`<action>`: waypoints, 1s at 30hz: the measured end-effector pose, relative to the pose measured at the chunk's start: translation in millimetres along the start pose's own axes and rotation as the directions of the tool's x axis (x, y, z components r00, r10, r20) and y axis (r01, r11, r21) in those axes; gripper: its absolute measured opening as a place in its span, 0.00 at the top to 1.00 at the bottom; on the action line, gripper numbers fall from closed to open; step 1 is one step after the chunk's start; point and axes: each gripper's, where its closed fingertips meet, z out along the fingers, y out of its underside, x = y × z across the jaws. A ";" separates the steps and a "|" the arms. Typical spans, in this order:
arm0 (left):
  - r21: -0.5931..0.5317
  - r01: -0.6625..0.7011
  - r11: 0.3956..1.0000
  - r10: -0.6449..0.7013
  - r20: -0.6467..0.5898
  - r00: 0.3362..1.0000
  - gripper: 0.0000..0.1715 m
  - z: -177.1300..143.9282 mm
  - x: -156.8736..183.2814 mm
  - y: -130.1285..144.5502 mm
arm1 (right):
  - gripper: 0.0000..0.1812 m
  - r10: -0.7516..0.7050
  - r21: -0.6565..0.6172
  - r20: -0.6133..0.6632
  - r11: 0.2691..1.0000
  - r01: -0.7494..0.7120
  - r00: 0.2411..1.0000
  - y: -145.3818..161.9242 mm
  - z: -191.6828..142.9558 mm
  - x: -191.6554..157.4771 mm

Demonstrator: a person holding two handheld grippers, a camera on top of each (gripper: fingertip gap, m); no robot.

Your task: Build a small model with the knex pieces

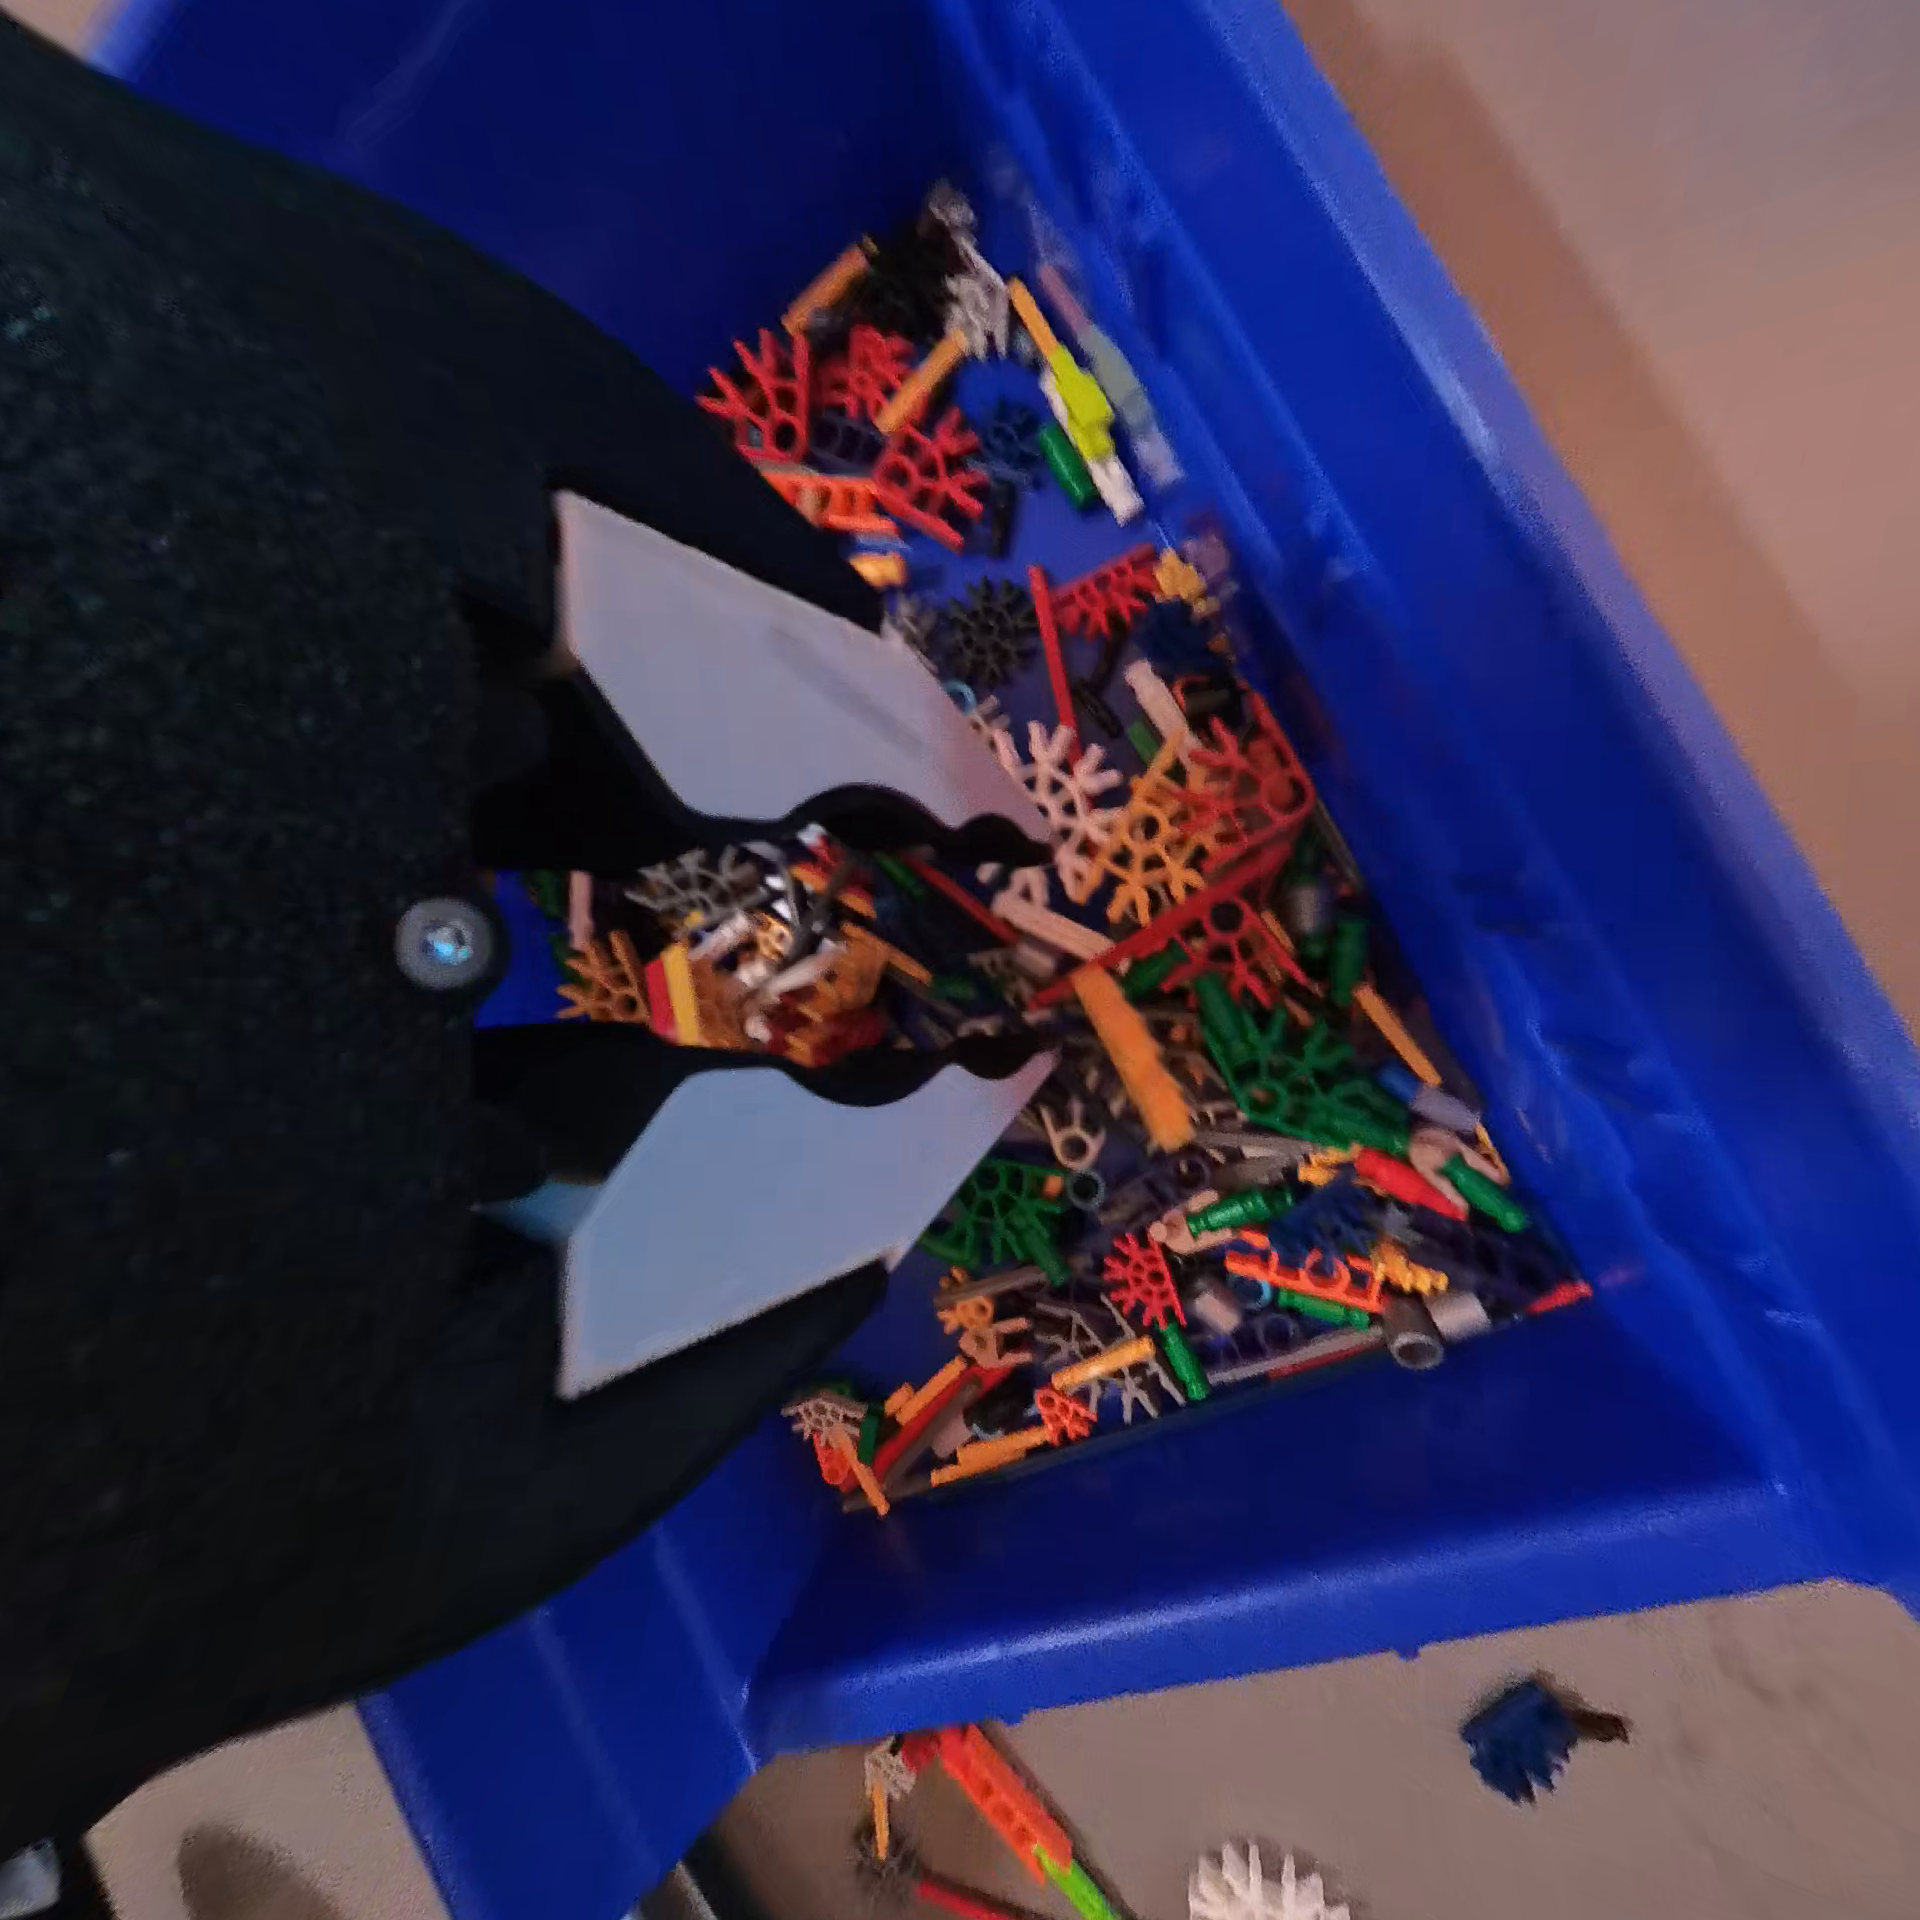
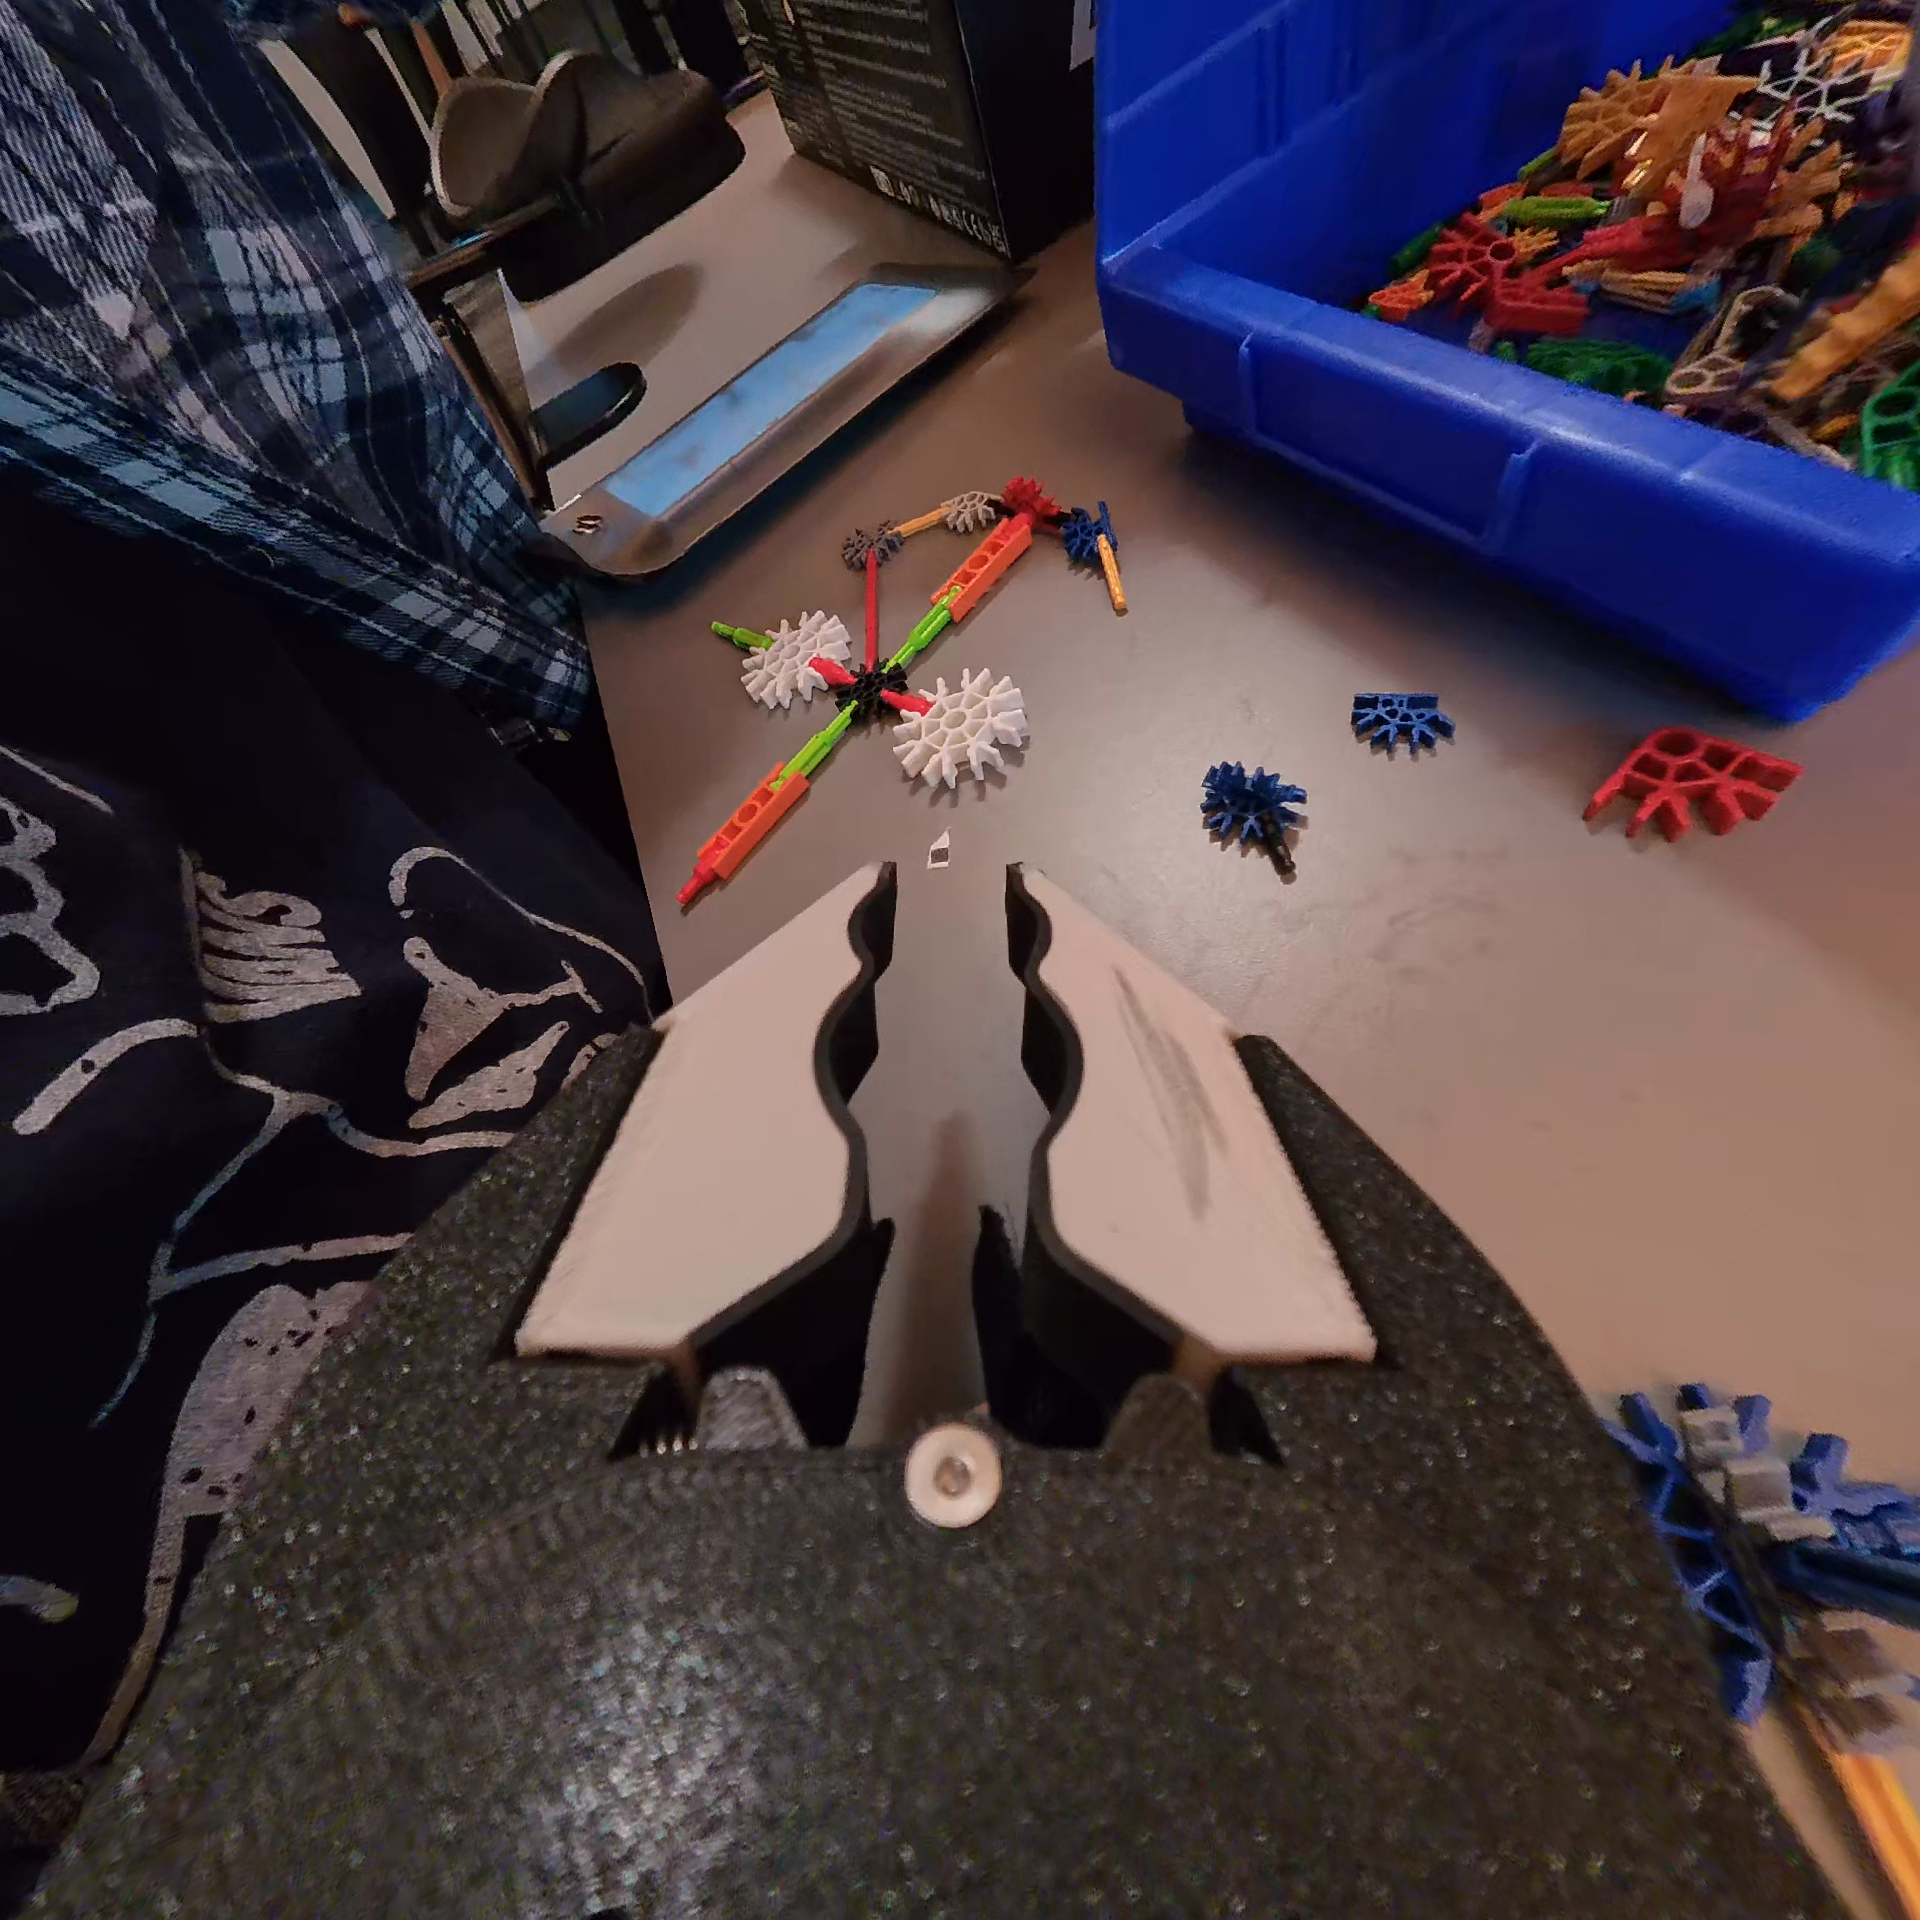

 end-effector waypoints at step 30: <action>-0.085 0.051 0.995 -0.038 0.140 0.989 0.93 7.5 -37.8 26.6 | 0.89 0.014 0.039 0.041 0.999 -0.016 0.999 -4.7 -4.8 -3.4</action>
